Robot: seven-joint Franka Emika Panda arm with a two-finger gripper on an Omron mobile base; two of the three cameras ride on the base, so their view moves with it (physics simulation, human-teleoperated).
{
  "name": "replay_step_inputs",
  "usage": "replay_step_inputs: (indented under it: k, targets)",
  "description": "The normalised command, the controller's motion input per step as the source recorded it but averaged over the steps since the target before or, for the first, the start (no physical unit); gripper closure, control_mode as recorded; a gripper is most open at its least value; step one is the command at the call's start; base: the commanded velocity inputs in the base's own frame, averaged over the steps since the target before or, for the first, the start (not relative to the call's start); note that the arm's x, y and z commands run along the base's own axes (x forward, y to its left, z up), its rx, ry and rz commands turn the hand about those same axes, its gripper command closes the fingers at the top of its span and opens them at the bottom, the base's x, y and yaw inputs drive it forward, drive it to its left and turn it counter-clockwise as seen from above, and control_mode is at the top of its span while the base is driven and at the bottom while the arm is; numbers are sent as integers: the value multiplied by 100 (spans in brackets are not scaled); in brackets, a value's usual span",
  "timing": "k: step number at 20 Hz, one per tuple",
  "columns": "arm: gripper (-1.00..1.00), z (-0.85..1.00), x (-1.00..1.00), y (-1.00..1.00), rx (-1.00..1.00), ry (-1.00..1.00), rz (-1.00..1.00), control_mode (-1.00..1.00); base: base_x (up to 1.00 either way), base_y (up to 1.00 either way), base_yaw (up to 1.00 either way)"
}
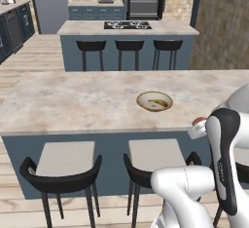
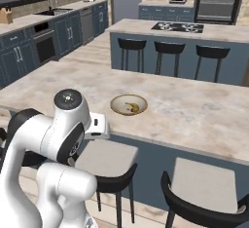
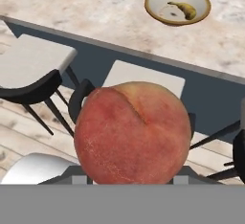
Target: Retrieve the banana and peach from the fridge and place them into the bowl on the dining table.
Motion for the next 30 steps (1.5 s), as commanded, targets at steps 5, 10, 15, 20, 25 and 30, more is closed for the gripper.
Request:
replay_step_inputs:
  k: [5, 10, 15, 20, 25, 30]
  targets:
    - [100, 0, 36, -13, 0, 0, 1, -100, 39, -8, 5]
    - [100, 0, 100, -27, 1, 1, 0, -100, 0, 0, 0]
    - [100, 0, 100, -20, 2, 6, 0, -100, 0, 0, 0]
    - [100, -1, 100, -4, 0, 8, 0, -100, 0, 0, 0]
    - [100, -14, 100, 0, 0, 10, 0, -100, 0, 0, 0]
    - [100, -25, 100, 0, 0, 5, 0, -100, 0, 0, 0]
